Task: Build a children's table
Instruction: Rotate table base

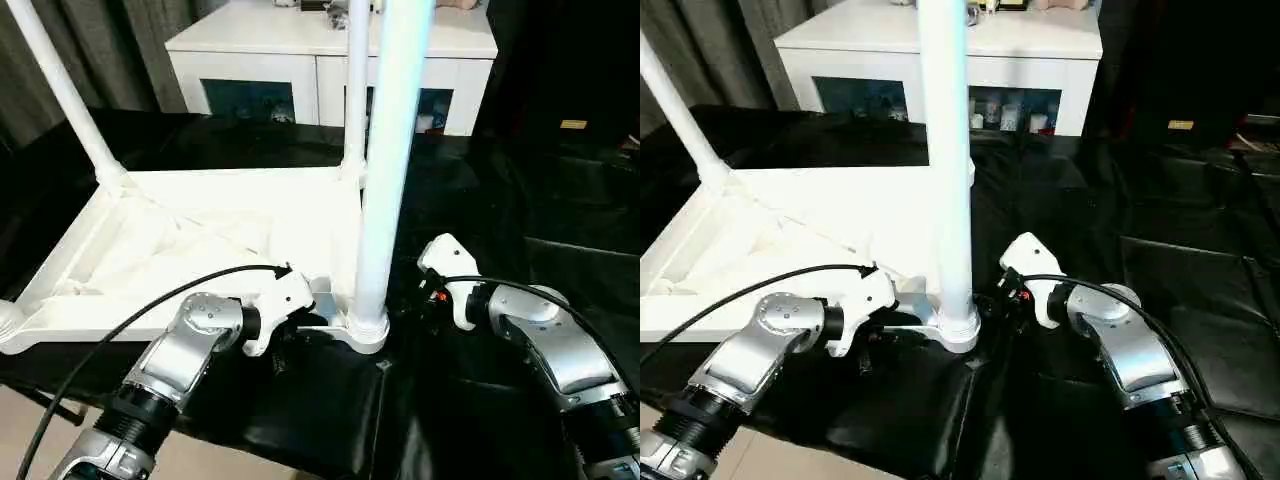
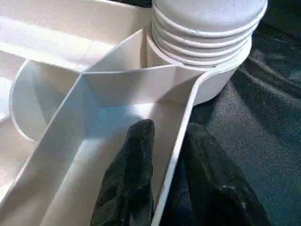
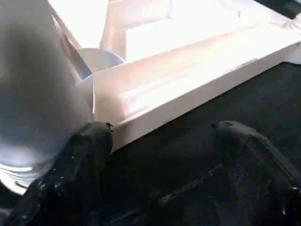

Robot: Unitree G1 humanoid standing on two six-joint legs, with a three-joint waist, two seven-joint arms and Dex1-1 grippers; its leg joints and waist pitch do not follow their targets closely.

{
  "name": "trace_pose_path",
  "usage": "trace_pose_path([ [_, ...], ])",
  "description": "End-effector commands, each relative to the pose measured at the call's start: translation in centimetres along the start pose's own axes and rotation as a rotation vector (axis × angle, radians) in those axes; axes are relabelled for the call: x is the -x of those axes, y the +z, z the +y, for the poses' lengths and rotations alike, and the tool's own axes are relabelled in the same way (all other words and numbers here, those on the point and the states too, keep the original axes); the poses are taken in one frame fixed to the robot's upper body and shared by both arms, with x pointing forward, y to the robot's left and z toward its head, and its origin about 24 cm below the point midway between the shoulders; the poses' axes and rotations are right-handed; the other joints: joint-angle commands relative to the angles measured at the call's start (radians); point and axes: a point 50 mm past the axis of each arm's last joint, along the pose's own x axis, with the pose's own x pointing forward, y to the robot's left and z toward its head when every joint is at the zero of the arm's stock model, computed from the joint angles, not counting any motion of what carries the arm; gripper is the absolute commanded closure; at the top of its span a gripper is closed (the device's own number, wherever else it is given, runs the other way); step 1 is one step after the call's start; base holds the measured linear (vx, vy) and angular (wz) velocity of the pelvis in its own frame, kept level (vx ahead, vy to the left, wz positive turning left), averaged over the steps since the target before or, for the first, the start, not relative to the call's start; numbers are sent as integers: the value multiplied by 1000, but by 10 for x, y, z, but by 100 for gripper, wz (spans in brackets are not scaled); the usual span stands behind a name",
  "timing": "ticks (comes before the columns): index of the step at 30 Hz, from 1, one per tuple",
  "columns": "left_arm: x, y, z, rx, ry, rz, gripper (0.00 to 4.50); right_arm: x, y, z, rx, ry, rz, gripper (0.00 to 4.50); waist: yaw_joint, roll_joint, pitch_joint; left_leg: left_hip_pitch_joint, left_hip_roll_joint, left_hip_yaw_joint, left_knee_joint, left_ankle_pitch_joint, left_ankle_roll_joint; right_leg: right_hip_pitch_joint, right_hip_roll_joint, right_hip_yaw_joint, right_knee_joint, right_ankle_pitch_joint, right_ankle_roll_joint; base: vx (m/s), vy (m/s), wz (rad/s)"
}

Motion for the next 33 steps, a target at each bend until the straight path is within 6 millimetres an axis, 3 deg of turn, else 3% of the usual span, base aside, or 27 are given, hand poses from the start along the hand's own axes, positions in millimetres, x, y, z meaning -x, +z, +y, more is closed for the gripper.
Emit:
trace_pose_path([
  [1,-4,0,10,28,111,-6,337,-5,6,5,23,44,-26,64,-2,-29,-49,6,11,7,-71,-264,60,44,-29,22,-85,-369,-179,0,0,0],
  [4,-2,10,12,11,83,-50,302,-3,4,3,26,38,-20,64,-4,-26,-49,1,12,1,-76,-271,46,47,-28,21,-84,-391,-154,0,0,0],
  [7,3,16,16,-51,88,-60,276,0,3,3,34,43,-15,64,-5,-22,-51,0,13,-1,-76,-268,43,48,-27,21,-82,-350,-163,0,0,0],
  [8,5,17,18,-68,87,-61,266,1,3,3,36,46,-14,64,-5,-25,-50,0,12,0,-75,-268,45,47,-26,20,-84,-343,-164,0,0,0],
  [13,9,18,22,-70,37,-54,266,4,2,5,49,69,-9,64,-4,-23,-56,-3,12,0,-71,-225,53,54,-28,20,-72,-262,-192,0,0,0],
  [14,11,17,25,-76,26,-34,266,4,2,6,54,79,-5,64,-4,-18,-56,-2,12,0,-70,-221,54,53,-28,20,-72,-253,-196,0,0,0],
  [19,16,10,30,-66,-36,6,266,7,2,11,63,128,-4,64,-5,-17,-62,-3,11,1,-63,-177,73,61,-25,18,-58,-122,-243,0,0,0],
  [24,18,5,33,-69,-76,42,266,10,3,14,77,155,-5,64,-13,-14,-57,-1,12,2,-66,-217,75,60,-26,17,-64,-162,-255,0,0,0],
  [29,19,3,35,-70,-99,70,316,13,4,12,80,148,-8,64,-13,-11,-54,3,15,2,-70,-253,56,58,-28,19,-70,-227,-243,0,0,0],
  [33,20,-1,35,-59,-139,87,344,15,4,11,80,146,-8,64,-14,-12,-56,3,14,0,-70,-247,50,60,-28,19,-68,-215,-240,0,0,0],
])
